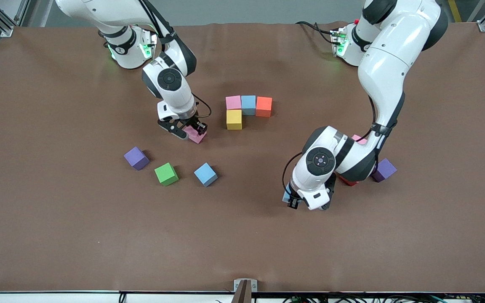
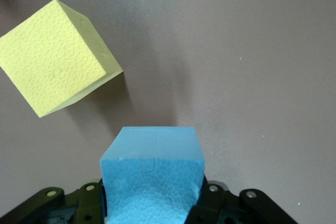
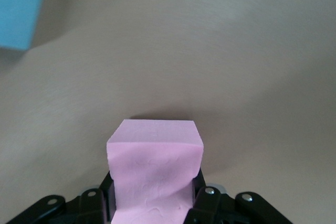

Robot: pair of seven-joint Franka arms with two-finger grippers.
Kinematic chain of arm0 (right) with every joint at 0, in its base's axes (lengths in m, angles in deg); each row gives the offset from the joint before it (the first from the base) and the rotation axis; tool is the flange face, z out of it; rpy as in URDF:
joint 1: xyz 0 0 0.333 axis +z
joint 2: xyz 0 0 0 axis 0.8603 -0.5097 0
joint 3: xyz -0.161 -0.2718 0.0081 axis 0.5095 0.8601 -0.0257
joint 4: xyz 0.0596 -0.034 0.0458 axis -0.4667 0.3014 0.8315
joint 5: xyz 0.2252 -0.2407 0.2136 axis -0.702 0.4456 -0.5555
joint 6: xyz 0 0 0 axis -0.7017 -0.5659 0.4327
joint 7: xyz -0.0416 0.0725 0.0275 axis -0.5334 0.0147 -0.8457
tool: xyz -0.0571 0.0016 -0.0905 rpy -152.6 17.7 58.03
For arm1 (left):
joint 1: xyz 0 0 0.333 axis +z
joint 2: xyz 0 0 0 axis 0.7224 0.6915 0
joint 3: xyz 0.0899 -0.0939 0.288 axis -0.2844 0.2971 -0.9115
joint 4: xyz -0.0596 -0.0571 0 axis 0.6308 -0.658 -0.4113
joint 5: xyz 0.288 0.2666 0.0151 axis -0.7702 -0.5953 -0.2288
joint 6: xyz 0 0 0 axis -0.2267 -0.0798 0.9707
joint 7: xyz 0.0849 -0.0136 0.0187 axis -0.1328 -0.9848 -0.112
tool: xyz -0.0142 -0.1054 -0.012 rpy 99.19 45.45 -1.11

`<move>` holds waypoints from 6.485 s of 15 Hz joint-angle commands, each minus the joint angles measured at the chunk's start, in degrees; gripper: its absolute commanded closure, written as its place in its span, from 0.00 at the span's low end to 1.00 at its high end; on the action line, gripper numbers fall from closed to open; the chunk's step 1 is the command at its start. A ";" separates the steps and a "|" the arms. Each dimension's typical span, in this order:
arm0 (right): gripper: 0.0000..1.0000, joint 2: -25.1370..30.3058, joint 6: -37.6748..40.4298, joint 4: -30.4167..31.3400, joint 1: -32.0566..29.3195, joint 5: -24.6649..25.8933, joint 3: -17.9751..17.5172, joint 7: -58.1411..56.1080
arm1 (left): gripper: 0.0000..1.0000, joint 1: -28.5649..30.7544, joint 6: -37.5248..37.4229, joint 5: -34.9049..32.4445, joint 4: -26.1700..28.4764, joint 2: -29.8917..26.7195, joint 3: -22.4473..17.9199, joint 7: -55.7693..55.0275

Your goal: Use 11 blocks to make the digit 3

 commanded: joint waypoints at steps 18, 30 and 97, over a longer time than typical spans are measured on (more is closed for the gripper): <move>0.83 -13.25 19.90 -31.37 8.90 -0.05 0.19 -15.59 | 0.51 -0.15 -0.82 0.64 0.66 -1.22 -0.21 0.08; 0.83 -14.57 14.72 -28.03 10.57 -0.05 0.28 -15.32 | 0.51 -2.78 -4.51 0.99 0.66 -1.22 0.41 -3.52; 0.00 -13.42 26.42 -36.38 -5.43 4.87 5.03 2.94 | 0.48 -14.47 11.66 -0.07 26.50 -10.80 2.69 -36.84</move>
